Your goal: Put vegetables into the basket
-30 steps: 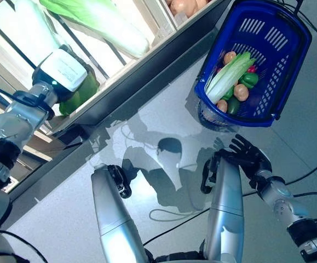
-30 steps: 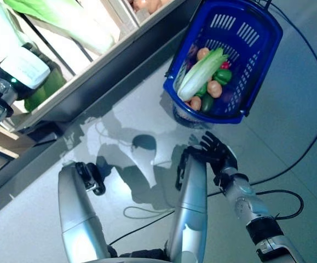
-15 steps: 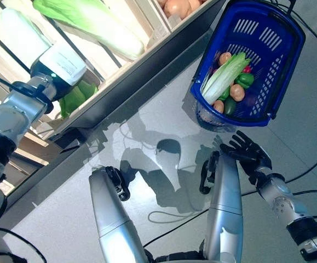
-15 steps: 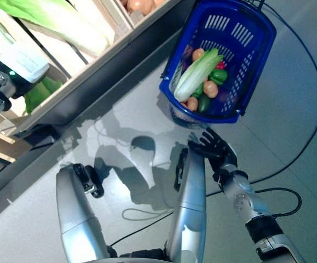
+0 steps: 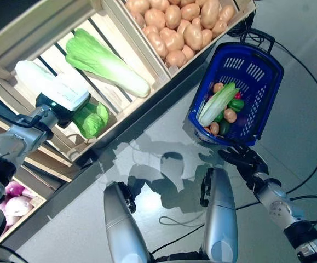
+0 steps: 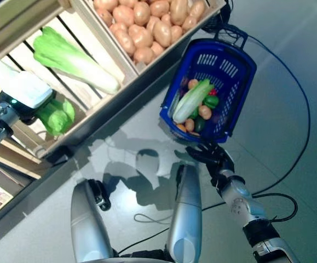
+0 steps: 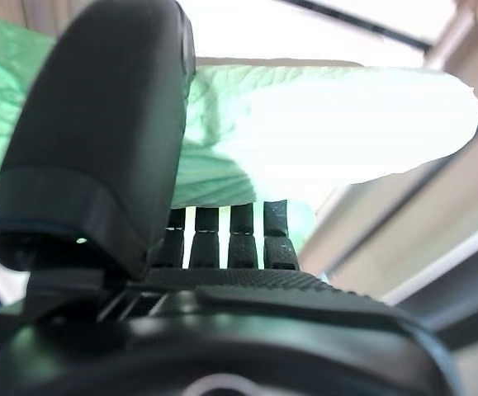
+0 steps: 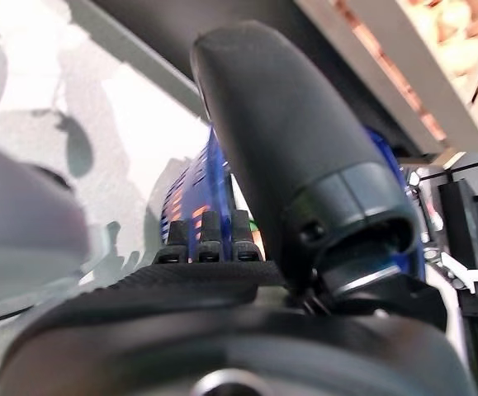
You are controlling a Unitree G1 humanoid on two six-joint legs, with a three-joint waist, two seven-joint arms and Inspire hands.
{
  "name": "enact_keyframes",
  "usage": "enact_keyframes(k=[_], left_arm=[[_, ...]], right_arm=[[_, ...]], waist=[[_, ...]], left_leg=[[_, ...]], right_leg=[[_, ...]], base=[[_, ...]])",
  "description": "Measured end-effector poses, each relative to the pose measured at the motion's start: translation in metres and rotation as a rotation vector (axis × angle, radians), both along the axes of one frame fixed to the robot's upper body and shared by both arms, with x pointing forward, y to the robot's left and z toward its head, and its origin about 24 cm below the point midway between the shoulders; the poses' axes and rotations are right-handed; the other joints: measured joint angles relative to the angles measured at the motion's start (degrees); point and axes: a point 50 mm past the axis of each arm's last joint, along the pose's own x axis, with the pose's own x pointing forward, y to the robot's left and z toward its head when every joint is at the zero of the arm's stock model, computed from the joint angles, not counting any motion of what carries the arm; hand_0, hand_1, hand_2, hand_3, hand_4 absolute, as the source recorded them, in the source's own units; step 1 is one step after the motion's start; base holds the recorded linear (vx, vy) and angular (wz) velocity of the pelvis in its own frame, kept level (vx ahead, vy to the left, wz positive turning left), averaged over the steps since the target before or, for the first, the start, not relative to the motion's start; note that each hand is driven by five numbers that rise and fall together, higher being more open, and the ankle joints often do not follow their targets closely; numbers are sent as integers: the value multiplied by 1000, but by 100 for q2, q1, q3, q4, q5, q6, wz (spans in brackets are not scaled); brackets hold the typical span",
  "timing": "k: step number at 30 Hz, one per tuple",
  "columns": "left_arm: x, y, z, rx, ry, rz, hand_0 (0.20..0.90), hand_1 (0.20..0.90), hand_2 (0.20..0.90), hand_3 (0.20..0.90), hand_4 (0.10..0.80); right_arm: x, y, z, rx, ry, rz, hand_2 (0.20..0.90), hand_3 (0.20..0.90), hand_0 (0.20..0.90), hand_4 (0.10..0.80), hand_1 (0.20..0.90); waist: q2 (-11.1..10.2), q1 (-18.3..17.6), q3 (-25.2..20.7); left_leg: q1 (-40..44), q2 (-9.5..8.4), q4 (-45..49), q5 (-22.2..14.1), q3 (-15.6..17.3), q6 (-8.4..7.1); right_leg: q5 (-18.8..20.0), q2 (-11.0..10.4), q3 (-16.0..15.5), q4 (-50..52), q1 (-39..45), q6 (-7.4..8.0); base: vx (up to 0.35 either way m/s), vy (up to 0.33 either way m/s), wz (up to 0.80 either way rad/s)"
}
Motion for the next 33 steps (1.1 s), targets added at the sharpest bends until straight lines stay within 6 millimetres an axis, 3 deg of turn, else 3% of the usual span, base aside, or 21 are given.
enact_keyframes(k=[5,9,12,14,17,19,24,27,31,33], left_arm=[[-1,-4,15,-164,-109,-59,300,300,300,300,400],[-3,-9,15,-258,-126,-103,300,300,300,300,400],[-6,-7,14,-416,-182,-100,300,300,300,300,400],[-5,-9,13,-644,-282,-104,300,300,300,300,400],[-7,-11,-3,-766,-292,-102,300,300,300,300,400],[-8,-20,-26,-921,-260,-111,300,300,300,300,400],[-13,-39,-69,-1232,-89,-109,300,300,300,300,400],[-12,-52,-84,-1473,13,-113,300,300,300,300,400],[-8,-74,-100,-1832,185,-148,300,300,300,300,400],[-7,-81,-103,-1918,262,-164,300,300,300,300,400]], right_arm=[[-2,7,-6,11,-2,1,900,900,900,800,900],[0,13,-3,-69,-34,34,900,900,900,800,900],[0,16,-1,-131,-70,56,900,900,900,800,900],[0,21,1,-169,-103,75,900,900,900,800,900],[-5,27,-6,-208,-91,98,900,900,900,800,900],[-12,27,-14,-248,-61,112,900,900,900,800,900],[-22,31,-24,-251,-54,220,900,900,900,800,900],[-22,33,-25,-239,-71,282,900,900,900,800,900],[-16,36,-21,-278,-86,401,900,900,900,800,900],[-8,40,-13,-275,-115,434,900,900,900,800,900]], waist=[[17,14,-101],[33,45,-184],[38,43,-262],[50,57,-322],[88,69,-707],[114,183,-954],[139,210,-1504],[140,254,-1741],[141,322,-2008],[94,301,-2137]], left_leg=[[773,-74,-833,262,167,-76],[1325,-111,-1409,423,391,-78],[1714,-130,-1776,514,469,-93],[2107,-196,-2239,676,568,-88],[2364,-232,-2641,800,655,-77],[2900,-299,-3174,955,793,-104],[3917,-423,-4515,1435,1078,-101],[4479,-507,-5330,1754,1271,-90],[4936,-623,-5933,1922,1379,-25],[4953,-677,-6049,1955,1392,11]], right_leg=[[102,-20,-267,-678,771,10],[206,-20,-372,-1127,1222,18],[287,-20,-495,-1431,1563,15],[384,-21,-595,-1765,1905,17],[461,4,-705,-2095,2121,26],[563,56,-758,-2497,2542,67],[962,208,-1037,-3635,3468,162],[1336,357,-1097,-4443,3974,275],[1904,491,-1135,-5522,4561,415],[2128,509,-1152,-5911,4678,459]], base=[[75,-45,5],[45,-63,-2],[55,-85,-5],[86,-74,2],[69,-73,1],[60,-75,-10],[69,-81,-1],[70,-63,-8],[41,-67,-12],[7,-60,-9]])
